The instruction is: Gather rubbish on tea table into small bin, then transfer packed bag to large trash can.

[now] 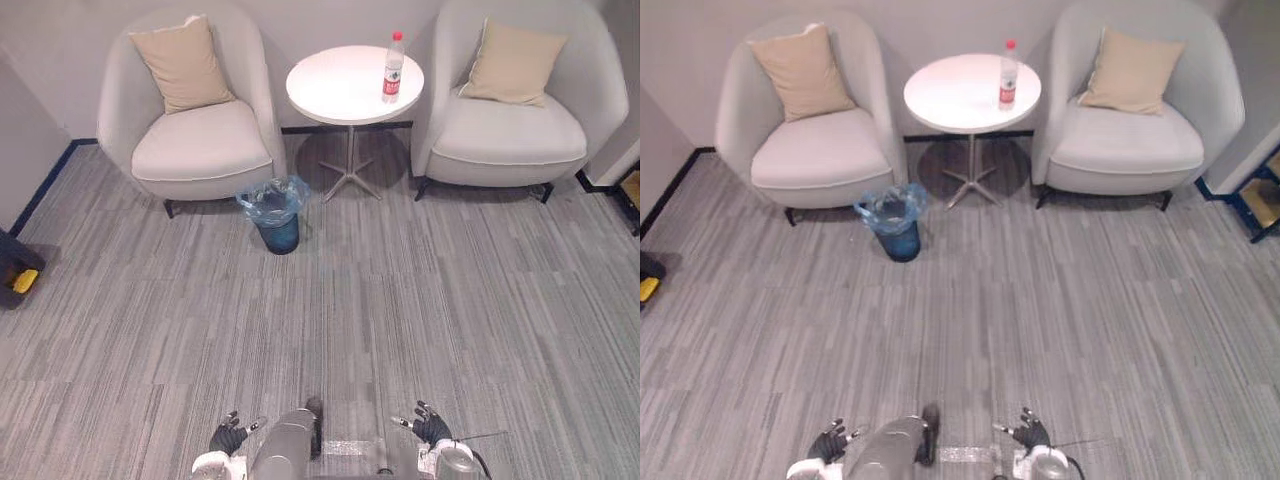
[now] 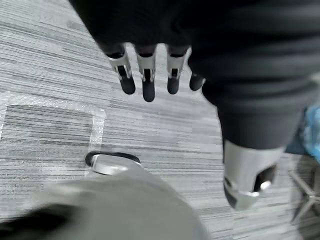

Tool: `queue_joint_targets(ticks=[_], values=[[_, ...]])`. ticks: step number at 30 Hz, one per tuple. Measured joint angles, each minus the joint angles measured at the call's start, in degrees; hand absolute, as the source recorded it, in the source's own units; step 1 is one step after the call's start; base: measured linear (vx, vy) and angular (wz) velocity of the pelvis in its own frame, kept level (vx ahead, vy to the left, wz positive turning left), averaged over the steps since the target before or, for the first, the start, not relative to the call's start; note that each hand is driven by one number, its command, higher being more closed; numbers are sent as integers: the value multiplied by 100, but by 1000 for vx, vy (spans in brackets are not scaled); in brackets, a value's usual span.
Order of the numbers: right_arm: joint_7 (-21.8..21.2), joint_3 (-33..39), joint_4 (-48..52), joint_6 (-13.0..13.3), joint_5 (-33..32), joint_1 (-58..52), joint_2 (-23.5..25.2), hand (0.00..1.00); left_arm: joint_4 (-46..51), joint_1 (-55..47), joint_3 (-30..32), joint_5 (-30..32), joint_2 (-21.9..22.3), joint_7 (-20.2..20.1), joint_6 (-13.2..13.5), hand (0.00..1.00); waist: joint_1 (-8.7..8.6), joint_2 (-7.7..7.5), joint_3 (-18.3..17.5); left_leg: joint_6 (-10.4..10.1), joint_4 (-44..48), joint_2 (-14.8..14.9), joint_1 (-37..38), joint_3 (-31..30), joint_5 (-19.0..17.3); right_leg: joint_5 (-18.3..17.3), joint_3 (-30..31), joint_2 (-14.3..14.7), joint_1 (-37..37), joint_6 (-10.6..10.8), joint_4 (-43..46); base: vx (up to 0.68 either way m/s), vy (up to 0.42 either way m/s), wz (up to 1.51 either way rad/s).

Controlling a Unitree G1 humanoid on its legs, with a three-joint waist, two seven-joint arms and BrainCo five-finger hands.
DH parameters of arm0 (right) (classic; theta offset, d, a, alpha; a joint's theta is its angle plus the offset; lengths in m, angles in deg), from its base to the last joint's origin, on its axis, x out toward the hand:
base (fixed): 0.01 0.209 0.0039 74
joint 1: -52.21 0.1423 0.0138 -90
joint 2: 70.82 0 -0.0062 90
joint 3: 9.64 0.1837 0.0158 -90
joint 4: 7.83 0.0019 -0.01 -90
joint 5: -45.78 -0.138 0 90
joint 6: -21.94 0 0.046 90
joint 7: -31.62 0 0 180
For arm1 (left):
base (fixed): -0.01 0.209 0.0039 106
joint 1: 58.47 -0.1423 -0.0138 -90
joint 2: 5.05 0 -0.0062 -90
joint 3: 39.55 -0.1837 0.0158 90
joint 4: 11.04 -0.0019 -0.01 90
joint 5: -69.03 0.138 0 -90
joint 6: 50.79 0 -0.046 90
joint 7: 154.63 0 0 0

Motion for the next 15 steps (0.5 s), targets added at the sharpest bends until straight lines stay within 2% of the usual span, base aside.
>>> queue_joint_targets(ticks=[2, 4, 5, 6, 7, 8, 10, 12, 13, 14, 15], values=[[-34, -123, 99, 0, 76, -31, 82, 0, -3, 33, 22, 1, -31, -3, -7, 0, 49, -97, -9, 162, 46, -53, 322, 130, -250, 5, -57, -92, -343, 157, 1192, 470, 198, -35], [-68, -128, 233, 15, 119, -135, 108, 0, -1, 84, -84, 2, -80, -7, -18, 0, 16, -145, -9, 270, -157, -180, 898, 154, -456, 311, -217, -279, -1031, 668, 3181, 417, 149, 1], [-73, -123, 225, 13, 135, -158, 107, 0, -1, 119, -102, 1, -75, -8, -20, 0, 0, -140, -7, 279, -242, -198, 1119, 137, -501, 301, -313, -338, -1240, 646, 3736, 434, 102, 17], [-80, -100, 229, 13, 150, -199, 113, 0, -1, 163, -107, 1, -54, -8, -21, 0, -25, -129, -3, 277, -417, -208, 1413, 84, -537, 235, -597, -425, -1490, 519, 4182, 352, 63, 18], [-85, -99, 227, 11, 165, -212, 115, 0, -1, 203, -108, 1, -37, -9, -20, 0, -32, -129, -3, 277, -570, -207, 1619, 44, -537, 166, -842, -488, -1641, 411, 4280, 517, 39, 30], [-98, -83, 237, 6, 260, -202, 121, 0, 6, 276, -90, 1, 39, -12, -18, 0, -61, -44, 59, 271, -917, -142, 2110, -61, -534, 15, -1356, -543, -1798, 213, 3950, 343, 8, 24], [-109, -51, 213, 4, 298, -186, 121, 0, 6, 303, -73, 3, 114, -17, -19, 0, -103, -45, 56, 201, -1093, -48, 2395, -88, -574, -22, -1580, -475, -1960, 136, 3444, 385, -33, 18], [-125, -34, 210, 7, 306, -116, 121, 0, -5, 367, -43, 6, 264, -19, -18, 0, -207, -64, 48, 54, -1234, 109, 2624, -246, -668, 149, -1491, -226, -2268, 70, 2445, 449, -112, 33], [-126, -30, 187, 12, 307, -89, 121, 0, -9, 377, -41, 7, 282, -16, -15, 0, -252, -78, 48, -2, -1241, 152, 2663, -326, -700, 330, -1349, -94, -2341, 66, 2062, 417, -168, 48], [-130, -28, 153, 12, 306, -74, 128, 0, -10, 367, -39, 18, 286, -24, -6, 0, -296, -132, 28, -112, -1248, 170, 2731, -444, -766, 762, -1147, 30, -2341, -46, 1484, 438, -213, 56], [-132, -15, 108, 15, 304, -116, 181, 0, -13, 355, -4, 20, 236, -20, -8, 0, -324, -315, 0, -230, -1248, 91, 2813, -618, -846, 1433, -1097, -5, -2314, -290, 1115, 441, -250, 57]])
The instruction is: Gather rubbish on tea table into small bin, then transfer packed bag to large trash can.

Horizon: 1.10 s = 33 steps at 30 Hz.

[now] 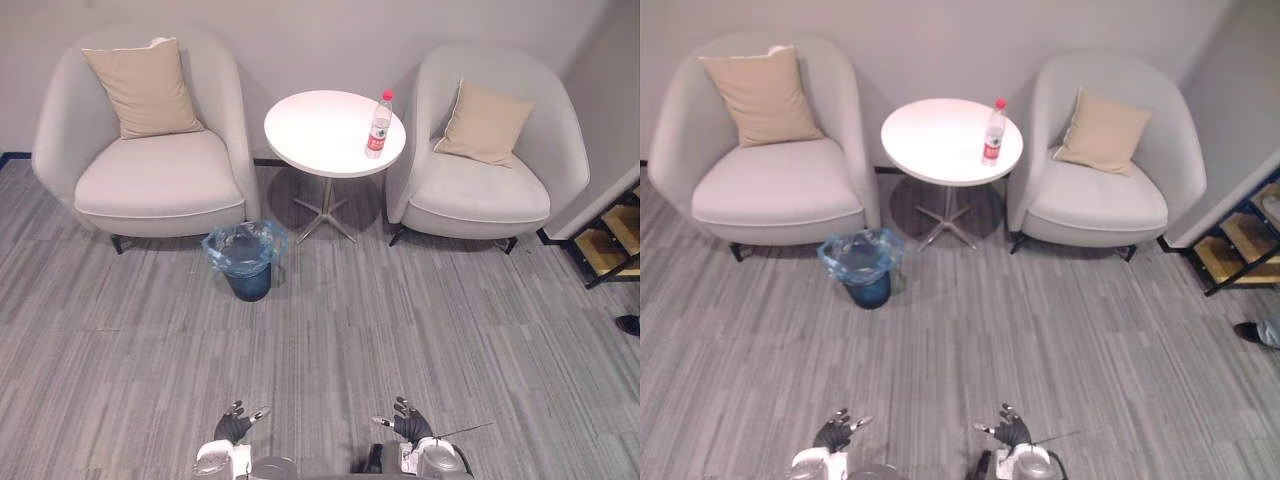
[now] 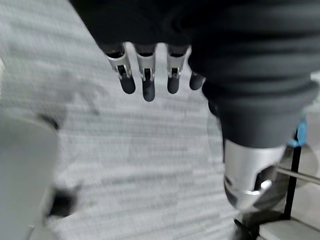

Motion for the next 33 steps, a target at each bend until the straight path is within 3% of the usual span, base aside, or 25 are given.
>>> queue_joint_targets(ticks=[1, 3, 5, 6, 7, 9, 11, 14, 16, 17, 19, 21, 23, 24, 25, 27, 29, 32, 33], values=[[-7, 15, -20, -5, 0, -15, -10, 0, -36, 18, 108, 3, 2, 15, -11, 0, 2, -69, -17, -71, 3, 13, 109, -90, -85, -170, -67, -40, 33, 52, 86, 450, -292, 36], [-26, 163, -58, 7, -1, 43, -32, 0, -104, 4, 266, 28, 163, 13, -4, 0, -16, 266, -42, -121, 274, 389, 65, -281, -115, -396, -347, 233, 262, -110, 38, 464, -314, 33], [-22, 184, -31, 8, -5, 60, -137, 0, -85, 40, 446, 57, 305, 6, -11, 0, -49, 436, -8, -175, 1324, 527, -360, -386, -71, -512, -520, 437, 503, -217, -171, 393, -271, 33], [-8, 139, -5, -7, -8, 44, -146, 0, -61, 91, 477, 57, 318, 6, -14, 0, -42, 491, 37, -186, 2516, 581, -871, -377, 227, -598, -584, 513, 745, -276, -301, 336, -203, 17], [35, 78, 31, -9, -50, 24, -132, 0, -41, 82, 470, 55, 294, 11, -15, 0, -5, 504, 128, -94, 3585, 696, -1315, -335, 466, -660, -599, 555, 1073, -349, -425, 376, -189, 11], [80, 24, 94, -15, -117, 18, -125, 0, 108, 77, 413, 54, 229, 12, -8, 0, 26, 410, 228, -27, 4345, 824, -1880, -50, 268, -792, -609, 573, 1564, -402, -678, 291, -116, 9], [93, 49, 101, -14, -223, 14, -134, 0, 237, 54, 413, 48, 229, 11, 9, 0, 48, 363, 258, -119, 4080, 840, -2335, 178, 157, -820, -622, 565, 1912, -377, -953, 210, -69, 6], [121, 93, 105, -17, -234, 44, -126, 0, 319, 65, 411, 44, 271, 13, 35, 0, 114, 386, 255, -87, 2518, 599, -2748, 592, 198, -986, -561, 480, 2135, -293, -1144, 239, 67, -3], [131, 91, 94, -15, -233, 51, -140, 0, 328, 54, 408, 40, 290, 12, 36, 0, 195, 387, 241, -58, 1283, 297, -2705, 610, 606, -1112, -463, 383, 2227, -131, -1184, 324, 159, -22], [135, 87, 32, -14, -231, 97, -164, 0, 321, 56, 410, -18, 291, 12, 56, 0, 333, 378, 226, 154, 1014, 170, -2553, 606, 1153, -1189, -250, 341, 2276, -22, -1208, 350, 177, -42], [127, -46, -7, -13, -217, 158, -93, 0, 328, 63, 421, -63, 248, 6, 103, 0, 371, 219, 201, 297, 1157, 104, -2543, 855, 894, -1237, -25, 199, 2306, 122, -1194, 382, 166, -46], [94, -84, 35, -12, -211, 187, -58, 0, 332, 99, 409, -62, 274, 6, 102, 0, 497, 189, 187, 395, 1492, 130, -2383, 1103, 514, -1334, 290, 95, 2255, 276, -665, 442, 207, -55], [65, -86, 105, -1, -202, 123, -33, 0, 274, 97, 313, -54, 230, 0, 95, 0, 484, 163, 166, 454, 1440, 96, -2020, 1197, 244, -1391, 414, -14, 1877, 469, 619, 351, 187, -26], [59, -86, 123, 14, -184, 46, -17, 0, 218, 97, 149, -53, 149, -11, 82, 0, 441, 140, 153, 464, 1431, 69, -1768, 1180, 59, -1182, 386, -157, 1374, 784, 1929, 332, 125, 1], [49, -86, 121, 12, -159, -18, -6, 0, 206, 88, 103, -50, 116, -13, 61, 0, 425, 105, 132, 465, 1421, 41, -1602, 1163, -31, -1145, 349, -250, 1142, 838, 2535, 348, 94, 13], [30, -67, 126, 9, -74, -193, 26, 0, 202, 51, 77, -49, 32, -11, -2, 0, 360, 15, 82, 462, 1141, -25, -1095, 1101, -115, -1284, -19, -516, 759, 645, 3148, 379, 11, 24], [28, -8, 109, 15, -19, -189, 28, 0, 113, 45, 98, -48, 14, -11, -12, 0, 260, 7, 67, 454, 817, 43, -685, 988, -111, -1432, -511, -591, 646, 431, 2786, 414, -60, 31], [7, 31, 87, 13, 9, -111, 25, 0, 93, 42, 165, -50, 81, -21, -15, 0, 194, 100, 76, 352, 410, 264, -223, 860, -131, -1411, -744, -369, 319, 289, 1607, 422, -125, 23], [3, 47, 75, 11, 9, -46, 20, 0, 72, 41, 162, -51, 95, -21, -14, 0, 141, 142, 88, 328, 312, 366, -101, 813, -133, -1208, -621, -172, 191, 221, 1053, 397, -171, 25]])
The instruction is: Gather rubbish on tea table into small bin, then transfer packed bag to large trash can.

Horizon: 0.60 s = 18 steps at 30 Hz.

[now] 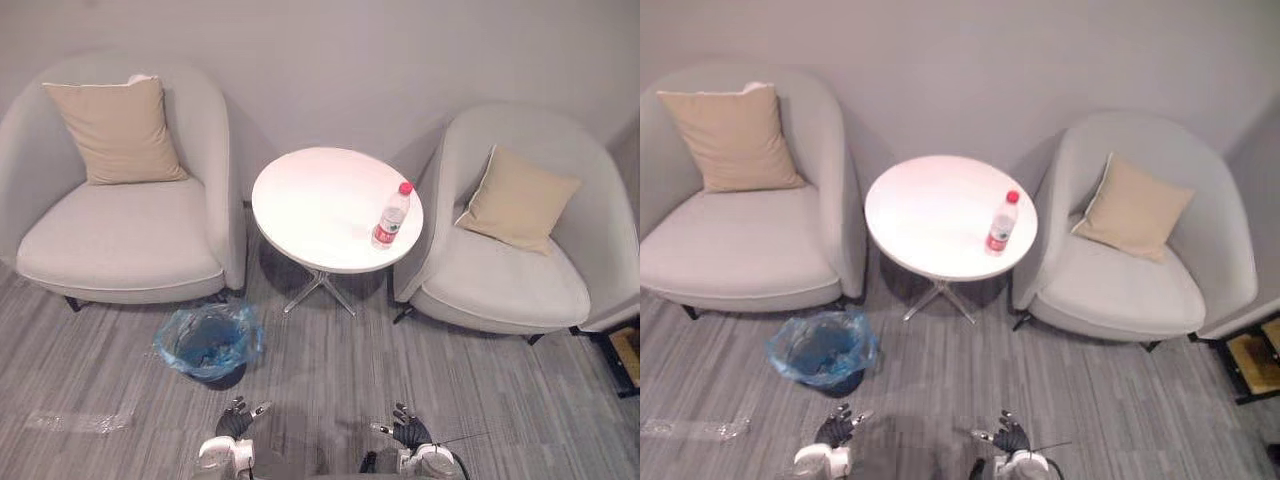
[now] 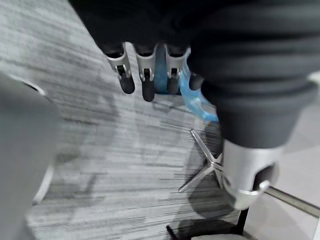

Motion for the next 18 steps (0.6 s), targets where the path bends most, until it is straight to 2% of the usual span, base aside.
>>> queue_joint_targets(ticks=[2, 3, 4, 6, 7, 8, 9, 10, 11, 14, 16, 18], values=[[-25, 2, -18, 2, 0, 51, 6, 0, -86, -9, -2, 0, -31, 3, 0, 0, -95, -12, 5, -103, -59, 68, 171, -166, -11, 648, 264, 269, -89, -120, -918, 434, -211, 33], [-49, 3, -50, 4, -3, 2, 16, 0, -85, -41, 2, 0, -82, 8, 4, 0, -136, -147, -53, -231, -62, 12, 245, -360, -72, 1538, 459, 317, -28, -317, -1467, 463, -258, 30], [-57, 83, -43, 6, 0, 75, -108, 0, -202, -2, 35, -2, -25, 21, 2, 0, -131, 58, -39, -330, -54, 192, 387, -603, -112, 1402, 338, 448, 5, -335, -1172, 441, -259, 36], [-51, 157, -130, 8, -1, 77, -177, 0, -200, 9, 50, 50, 153, 21, 18, 0, -162, 227, -110, -542, 199, 396, 343, -909, 20, 1036, 169, 605, 175, -443, -1195, 365, -249, 32], [-47, 156, -168, -2, -2, 78, -203, 0, -200, 12, 101, 70, 185, 16, 17, 0, -159, 293, -104, -554, 482, 483, 214, -969, 39, 951, 106, 676, 245, -497, -1201, 453, -329, 28], [-41, 143, -135, 1, -10, 74, -212, 0, -181, 80, 259, 108, 226, -15, 11, 0, -175, 325, -94, -523, 1523, 538, -297, -1081, 181, 802, 13, 765, 356, -554, -1244, 357, -241, 23], [-29, 122, -123, -11, -16, 75, -207, 0, -181, 132, 262, 106, 230, -30, -5, 0, -172, 325, -54, -405, 2571, 586, -791, -1112, 563, 747, -34, 809, 530, -608, -1339, 397, -237, 23], [-11, 99, -120, -33, -24, 70, -178, 0, -126, 163, 255, 106, 194, -74, -1, 0, -131, 285, 46, -327, 3547, 703, -1243, -1087, 472, 704, -35, 868, 852, -675, -1472, 362, -157, 11], [44, 103, -127, -44, -68, 68, -150, 0, -16, 174, 246, 106, 167, -83, 5, 0, -121, 213, 127, -392, 3955, 770, -1526, -920, 331, 679, -57, 885, 1229, -713, -1613, 294, -123, 2], [67, 108, -111, -44, -122, 63, -110, 0, 145, 166, 240, 106, 149, -82, 24, 0, -105, 160, 170, -542, 3616, 766, -1975, -669, 236, 674, 1, 884, 1646, -708, -1987, 196, -67, -11], [76, 155, -101, -41, -232, 76, -164, 0, 179, 173, 184, 106, 179, -79, 39, 0, -93, 206, 156, -562, 2357, 636, -2162, -559, 270, 607, 96, 874, 1692, -592, -2101, 138, 89, -31], [83, 185, -166, -40, -231, 30, -214, 0, 34, 140, -26, 106, 173, -83, 41, 0, -93, 337, 73, -631, 1148, 474, -1924, -638, 713, 453, 277, 892, 1663, -382, -1972, 178, 176, -29]])
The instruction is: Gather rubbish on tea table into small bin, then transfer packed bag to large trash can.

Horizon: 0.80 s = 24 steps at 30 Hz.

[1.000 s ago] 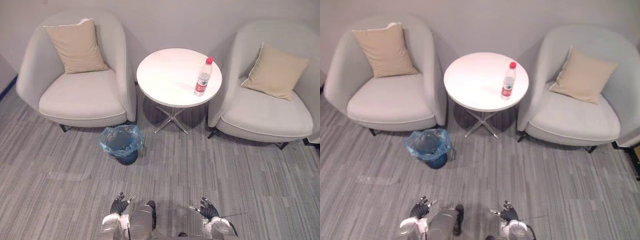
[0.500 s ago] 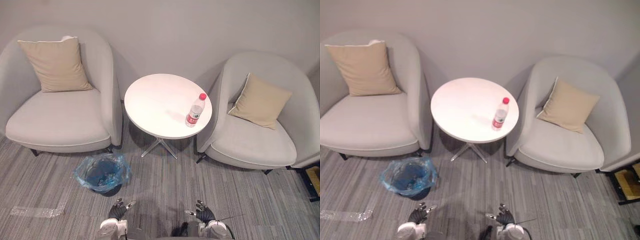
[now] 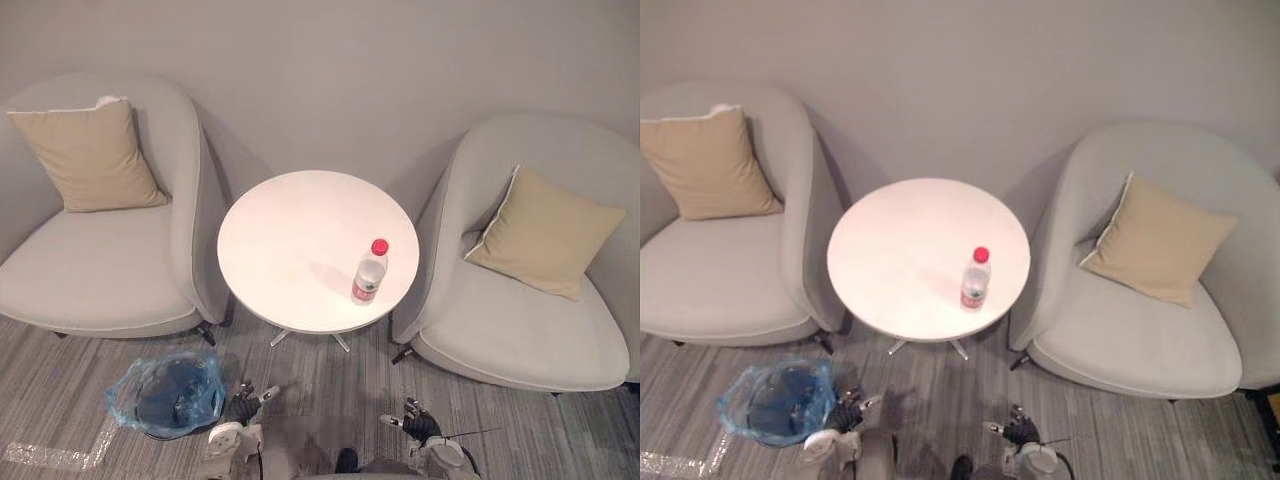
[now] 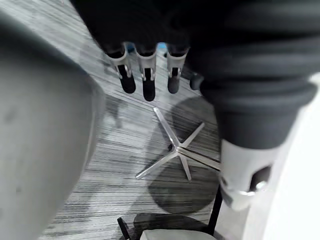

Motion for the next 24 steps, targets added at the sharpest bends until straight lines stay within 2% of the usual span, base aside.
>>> queue_joint_targets(ticks=[1, 3, 6, 12, 15, 17, 24], values=[[-13, 29, -12, -2, 4, 6, 73, 0, -17, -35, -18, 0, -93, 5, -11, 0, 2, -142, -57, 39, -217, -104, 138, 106, 28, -28, 102, -134, -23, 64, 37, 184, 147, -28], [-23, 45, -6, 5, 7, -79, 177, 0, -80, -76, -7, 4, -174, 3, -16, 0, 6, -253, -124, 99, -329, -225, 239, 238, 16, -46, 174, -271, 29, 166, 2, 176, 116, -15], [-24, 110, -10, 9, 14, -110, 261, 0, -118, -68, -12, 14, -193, -3, -21, 0, 12, -315, -182, 140, -420, -388, 345, 313, -8, -27, 276, -403, 124, 295, -129, 155, 107, -4], [34, 193, -14, 50, 12, -151, 249, 0, -249, -114, -80, 14, -221, 0, -28, 0, -7, -266, -239, 214, -705, -493, 561, 403, 38, 58, 406, -471, 261, 374, -384, 71, 30, -9], [154, 184, 65, 119, 29, -233, 122, 0, -345, -112, -188, 11, -240, 7, -1, 0, -10, -211, -284, 279, -958, -520, 705, 414, 139, 223, 455, -460, 392, 372, -627, 14, 6, -3], [284, 123, 565, 146, 124, -418, -71, 0, -404, -124, -244, 11, -245, 6, 11, 0, -28, -158, -322, 293, -1150, -588, 770, 414, 257, 345, 512, -464, 430, 378, -753, -27, 22, -6], [443, -323, 2531, 314, 534, -697, -695, 0, -458, -128, -682, 9, -388, 4, 125, 0, -75, -182, -325, 355, -1649, -737, 802, 387, 687, 571, 648, -557, 237, 415, -906, -98, 20, -5]])
